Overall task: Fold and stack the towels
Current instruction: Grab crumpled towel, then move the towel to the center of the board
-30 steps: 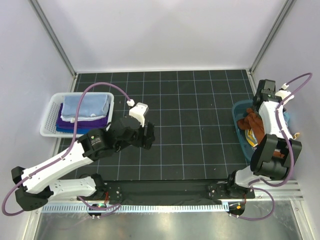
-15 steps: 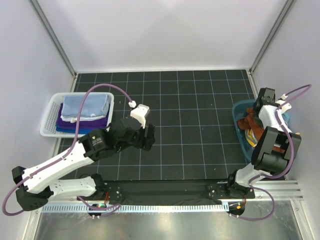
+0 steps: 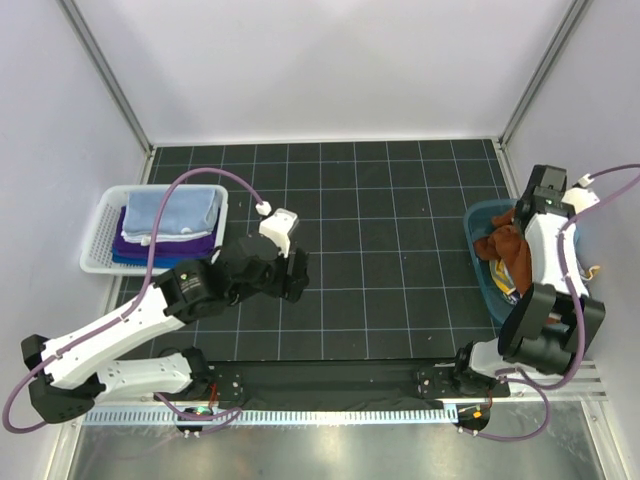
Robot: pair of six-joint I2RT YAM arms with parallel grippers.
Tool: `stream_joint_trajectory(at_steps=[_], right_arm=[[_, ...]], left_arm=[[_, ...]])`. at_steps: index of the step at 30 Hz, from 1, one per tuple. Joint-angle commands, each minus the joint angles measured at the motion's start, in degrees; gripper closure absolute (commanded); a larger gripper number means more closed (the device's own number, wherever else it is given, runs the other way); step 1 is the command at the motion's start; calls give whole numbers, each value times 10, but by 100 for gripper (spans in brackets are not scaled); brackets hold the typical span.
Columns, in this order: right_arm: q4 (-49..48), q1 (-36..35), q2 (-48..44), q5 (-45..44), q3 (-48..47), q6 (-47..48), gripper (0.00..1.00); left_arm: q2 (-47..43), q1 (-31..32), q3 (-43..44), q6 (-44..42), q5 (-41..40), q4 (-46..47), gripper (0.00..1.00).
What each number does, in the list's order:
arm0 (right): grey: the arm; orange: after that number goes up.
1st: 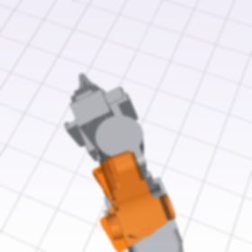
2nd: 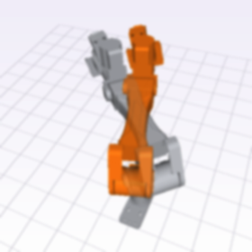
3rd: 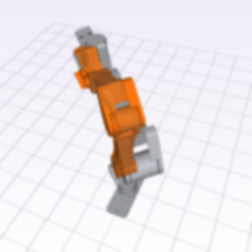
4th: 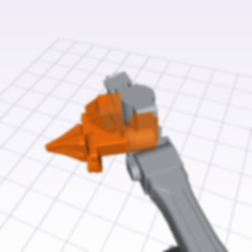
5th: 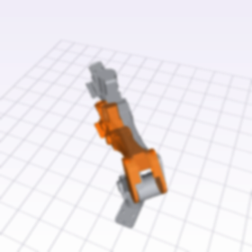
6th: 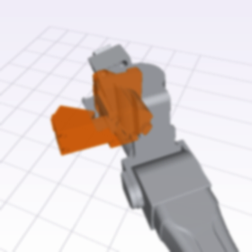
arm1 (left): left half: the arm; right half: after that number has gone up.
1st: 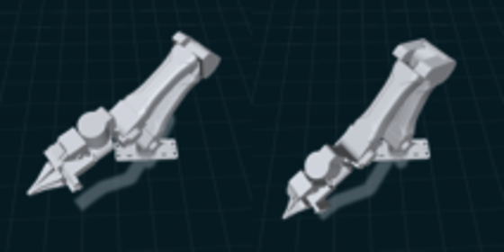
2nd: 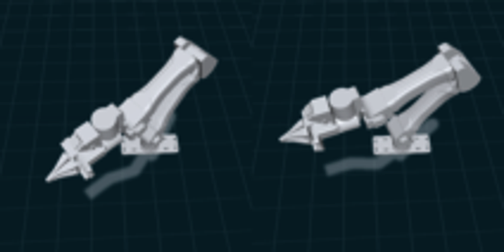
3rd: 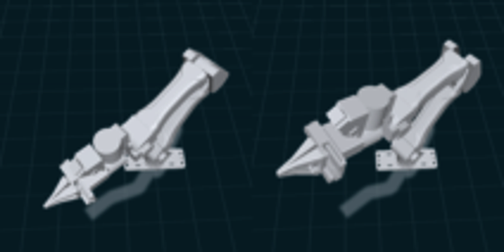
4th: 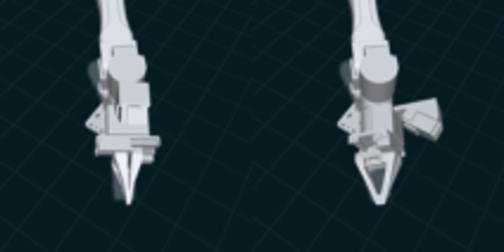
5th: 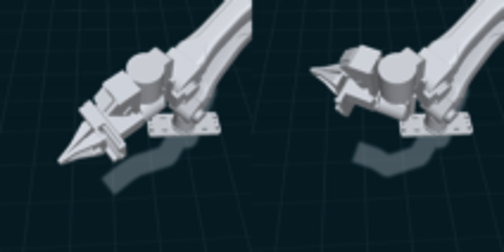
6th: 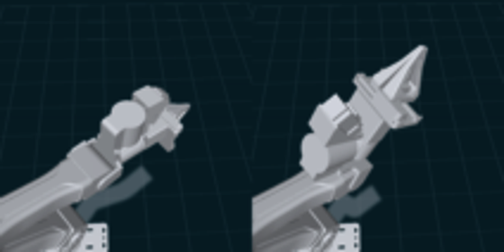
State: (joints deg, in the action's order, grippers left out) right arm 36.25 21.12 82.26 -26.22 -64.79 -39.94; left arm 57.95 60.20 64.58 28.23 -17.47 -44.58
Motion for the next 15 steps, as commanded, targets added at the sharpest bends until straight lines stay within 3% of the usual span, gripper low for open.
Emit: stream_joint_trajectory(at_steps=[1,9,14,15], right_arm=[[12,1,-76,34,-55,-12,99],[21,-41,-129,128,-127,-18,99],[55,-200,-87,72,-232,-8,99],[57,-261,-76,68,-266,-10,99]], left_arm=[[-17,0,20,-7,-5,15,26],[-4,-9,52,-13,-31,9,26],[10,-44,83,-19,-23,5,27],[11,-53,96,-24,-22,4,27]])
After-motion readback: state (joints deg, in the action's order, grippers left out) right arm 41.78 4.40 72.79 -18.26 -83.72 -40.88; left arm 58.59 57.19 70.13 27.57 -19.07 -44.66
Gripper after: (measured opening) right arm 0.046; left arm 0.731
